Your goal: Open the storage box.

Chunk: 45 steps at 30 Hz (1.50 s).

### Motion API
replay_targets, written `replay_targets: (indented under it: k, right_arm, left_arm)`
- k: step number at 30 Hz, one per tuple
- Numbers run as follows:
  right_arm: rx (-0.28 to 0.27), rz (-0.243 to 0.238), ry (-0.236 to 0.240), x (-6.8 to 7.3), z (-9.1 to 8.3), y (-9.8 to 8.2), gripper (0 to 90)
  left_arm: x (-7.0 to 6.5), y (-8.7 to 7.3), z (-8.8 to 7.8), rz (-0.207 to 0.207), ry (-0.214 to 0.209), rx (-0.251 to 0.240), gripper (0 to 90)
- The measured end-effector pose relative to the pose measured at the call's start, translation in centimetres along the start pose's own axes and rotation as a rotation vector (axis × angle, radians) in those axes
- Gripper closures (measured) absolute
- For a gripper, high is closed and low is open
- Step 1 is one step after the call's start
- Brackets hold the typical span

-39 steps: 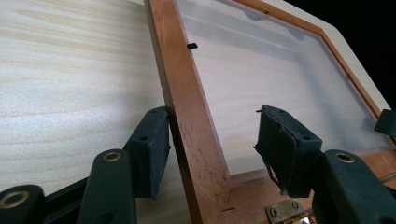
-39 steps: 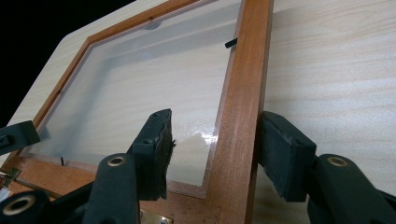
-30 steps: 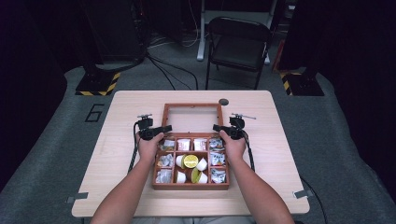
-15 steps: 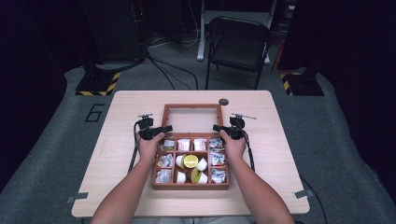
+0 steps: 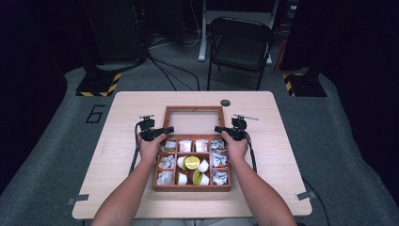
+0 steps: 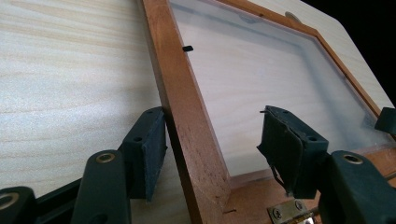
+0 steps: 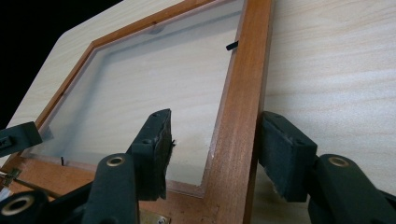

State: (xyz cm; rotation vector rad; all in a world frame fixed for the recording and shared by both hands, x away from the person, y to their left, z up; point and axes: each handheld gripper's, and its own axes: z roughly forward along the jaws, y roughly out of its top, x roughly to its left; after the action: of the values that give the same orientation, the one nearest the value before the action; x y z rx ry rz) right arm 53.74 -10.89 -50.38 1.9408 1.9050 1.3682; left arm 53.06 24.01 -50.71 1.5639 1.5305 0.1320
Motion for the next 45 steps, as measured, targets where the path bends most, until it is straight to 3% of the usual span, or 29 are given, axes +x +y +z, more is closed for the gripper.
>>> replay_targets:
  k: [21,28,33,38,39,40,43,44,45]
  right_arm:
    - [0.015,0.014,0.003,-0.2,0.1,0.0,44.3]
    - [0.005,-0.015,-0.029,0.2,-0.4,0.1,40.8]
    - [-0.022,-0.061,-0.047,0.2,-1.4,0.3,40.6]
    - [-0.046,-0.186,-0.028,1.9,-3.5,0.3,40.6]
    - [-0.046,-0.186,-0.028,1.9,-3.5,0.3,40.6]
    - [-0.044,-0.230,-0.020,2.6,-4.0,0.1,40.5]
    - [-0.029,-0.273,0.004,3.6,-4.7,-0.2,40.2]
    - [-0.026,-0.292,0.009,4.0,-4.8,-0.3,40.1]
    - [-0.026,-0.292,0.009,4.0,-4.8,-0.3,40.1]
  left_arm:
    - [0.1,0.0,0.1,-0.023,-0.007,0.018,39.7]
    - [0.0,0.2,-0.6,-0.030,-0.010,0.006,38.2]
    - [-0.2,0.4,-1.6,-0.009,-0.017,-0.009,38.2]
    - [-0.9,0.2,-3.4,0.016,-0.041,-0.039,38.5]
    - [-0.9,0.2,-3.4,0.016,-0.041,-0.039,38.6]
    - [-1.0,0.0,-3.9,0.017,-0.040,-0.038,38.7]
    - [-1.2,-0.2,-4.3,0.006,-0.047,-0.033,38.8]
    - [-1.3,-0.3,-4.7,0.039,-0.038,-0.026,38.8]
    - [-1.3,-0.3,-4.7,0.039,-0.038,-0.026,38.8]
